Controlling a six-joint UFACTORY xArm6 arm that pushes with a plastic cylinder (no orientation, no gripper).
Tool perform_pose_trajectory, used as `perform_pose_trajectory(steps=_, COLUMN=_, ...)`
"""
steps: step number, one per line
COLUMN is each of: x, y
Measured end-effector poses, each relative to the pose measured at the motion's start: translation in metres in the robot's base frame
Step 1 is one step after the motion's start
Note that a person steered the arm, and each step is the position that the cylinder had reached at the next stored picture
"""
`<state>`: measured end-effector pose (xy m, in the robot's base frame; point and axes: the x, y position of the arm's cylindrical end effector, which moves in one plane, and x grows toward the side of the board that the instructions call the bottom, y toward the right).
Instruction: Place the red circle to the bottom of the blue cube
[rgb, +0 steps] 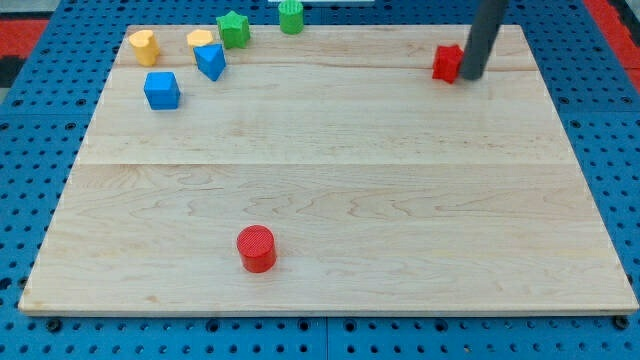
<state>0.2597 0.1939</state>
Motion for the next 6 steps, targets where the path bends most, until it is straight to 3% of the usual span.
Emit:
perform_pose_trajectory(steps=1, x=0.046, y=0.016)
perform_pose_trajectory(steps=2, x=0.194, y=0.040)
perform_pose_trajectory(steps=3, x=0.311, y=-0.046)
perform_pose_trajectory(steps=4, x=0.331, y=-0.172)
perform_pose_trajectory(steps=5, x=0.304, y=-0.272)
perform_pose_trajectory(steps=6, x=0.250, y=-0.341)
